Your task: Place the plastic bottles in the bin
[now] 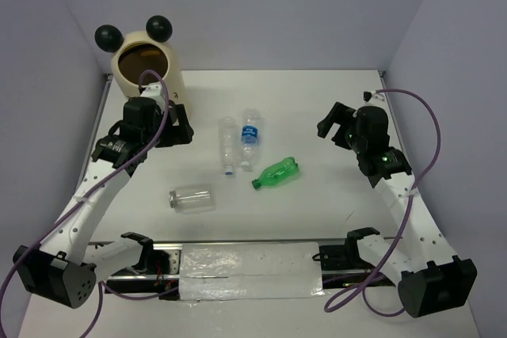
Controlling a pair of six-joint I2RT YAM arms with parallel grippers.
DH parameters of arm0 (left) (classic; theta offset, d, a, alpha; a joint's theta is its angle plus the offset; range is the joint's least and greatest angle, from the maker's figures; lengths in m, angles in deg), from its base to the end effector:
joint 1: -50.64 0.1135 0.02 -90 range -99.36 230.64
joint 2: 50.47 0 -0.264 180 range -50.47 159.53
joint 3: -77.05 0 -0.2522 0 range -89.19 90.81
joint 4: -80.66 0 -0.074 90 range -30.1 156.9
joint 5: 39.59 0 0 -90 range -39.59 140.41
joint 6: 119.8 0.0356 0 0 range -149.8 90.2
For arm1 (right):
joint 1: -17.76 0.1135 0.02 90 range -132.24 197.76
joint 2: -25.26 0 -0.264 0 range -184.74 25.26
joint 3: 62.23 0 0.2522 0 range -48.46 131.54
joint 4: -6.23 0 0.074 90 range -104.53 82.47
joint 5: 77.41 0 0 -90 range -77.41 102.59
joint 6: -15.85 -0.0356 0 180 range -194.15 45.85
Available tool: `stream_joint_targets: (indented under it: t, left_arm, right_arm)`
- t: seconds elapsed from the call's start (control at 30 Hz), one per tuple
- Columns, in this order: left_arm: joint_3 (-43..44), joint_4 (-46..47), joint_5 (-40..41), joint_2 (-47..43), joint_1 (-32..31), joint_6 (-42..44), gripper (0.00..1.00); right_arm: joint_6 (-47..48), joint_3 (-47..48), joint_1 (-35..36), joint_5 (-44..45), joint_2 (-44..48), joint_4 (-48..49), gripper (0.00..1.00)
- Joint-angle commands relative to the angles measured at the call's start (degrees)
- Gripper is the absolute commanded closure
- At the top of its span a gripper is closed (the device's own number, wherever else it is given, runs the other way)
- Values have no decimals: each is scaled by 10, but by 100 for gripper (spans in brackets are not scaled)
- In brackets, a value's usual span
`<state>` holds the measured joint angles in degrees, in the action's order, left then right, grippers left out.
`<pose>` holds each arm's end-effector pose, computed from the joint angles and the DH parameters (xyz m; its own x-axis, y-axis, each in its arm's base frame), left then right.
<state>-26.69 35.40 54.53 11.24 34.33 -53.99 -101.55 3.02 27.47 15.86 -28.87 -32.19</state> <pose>0.2245 -0.0630 0.3534 -0.5376 -0.2685 -0.7993 0.0006 0.9478 -0.3188 0.2074 0.0334 0.3258 -0.4559 0.3881 -0.8010 0.1029 0.9169 0.3857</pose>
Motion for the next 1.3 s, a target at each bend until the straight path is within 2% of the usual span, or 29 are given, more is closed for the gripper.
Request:
stream_joint_targets:
  t: [0.0,0.2,0.27,0.37,0.4,0.57,0.77,0.87,0.97,1.27]
  left_arm:
    - [18,4,37,-15,-6,-16,1]
    - [18,-22,84,-28,-8,-91,1]
    - [16,-38,123,-32,-11,-154,1]
    - [23,-122,192,-24,-27,-278,1]
    - [24,-167,200,-21,-29,-332,1]
    - [15,-249,221,-7,-57,-452,1]
    - [-41,-280,171,-21,-76,-583,1]
    - [-56,-312,146,-14,-81,-681,1]
    - [-56,-342,111,14,-83,-726,1]
    - [-46,-348,17,98,-99,-768,1]
  right_arm:
    - [1,19,2,22,7,6,0]
    - [-9,5,1,7,23,20,0]
    - [-12,7,1,9,24,17,0]
    - [-19,12,2,20,23,6,0]
    - [-20,12,1,24,24,4,0]
    - [-22,6,1,26,29,4,0]
    - [-20,12,3,37,25,-6,0]
    - [-21,13,2,40,21,-9,0]
    - [-24,16,2,39,16,-10,0]
    - [-25,22,3,36,7,-13,0]
